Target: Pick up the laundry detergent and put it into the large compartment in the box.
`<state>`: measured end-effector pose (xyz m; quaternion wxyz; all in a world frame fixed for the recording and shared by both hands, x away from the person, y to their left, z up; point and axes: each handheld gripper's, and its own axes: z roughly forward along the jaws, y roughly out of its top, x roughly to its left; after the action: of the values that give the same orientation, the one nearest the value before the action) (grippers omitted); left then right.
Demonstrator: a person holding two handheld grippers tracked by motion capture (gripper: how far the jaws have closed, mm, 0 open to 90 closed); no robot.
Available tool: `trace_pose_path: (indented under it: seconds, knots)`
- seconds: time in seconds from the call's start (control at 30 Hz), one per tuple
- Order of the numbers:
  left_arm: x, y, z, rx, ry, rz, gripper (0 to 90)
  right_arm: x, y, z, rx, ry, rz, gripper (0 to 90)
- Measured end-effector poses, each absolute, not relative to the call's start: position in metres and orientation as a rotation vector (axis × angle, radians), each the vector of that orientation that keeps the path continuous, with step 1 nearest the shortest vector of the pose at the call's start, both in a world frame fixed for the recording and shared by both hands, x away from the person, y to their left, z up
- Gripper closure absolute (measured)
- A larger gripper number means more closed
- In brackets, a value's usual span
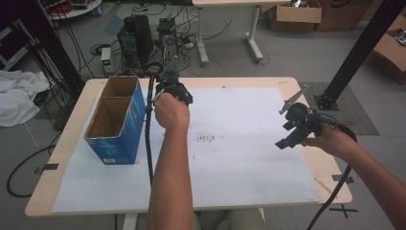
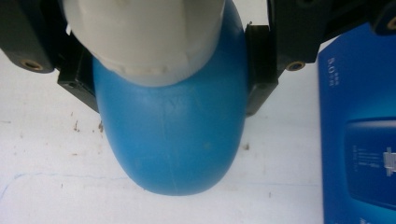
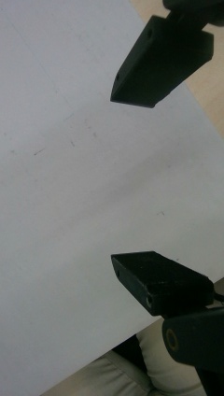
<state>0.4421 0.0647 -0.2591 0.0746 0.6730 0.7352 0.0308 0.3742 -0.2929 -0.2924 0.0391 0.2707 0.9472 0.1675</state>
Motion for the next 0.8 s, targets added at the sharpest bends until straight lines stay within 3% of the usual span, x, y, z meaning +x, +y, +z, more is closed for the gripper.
trace_pose_path:
  seconds: [0.8]
  knots:
    - [0.422, 0.088, -0.163, 2.048, 2.104, 0.131, 37.8, 0.370, -0.283, -0.287, 0.796, 2.910, 0.515, 18.7]
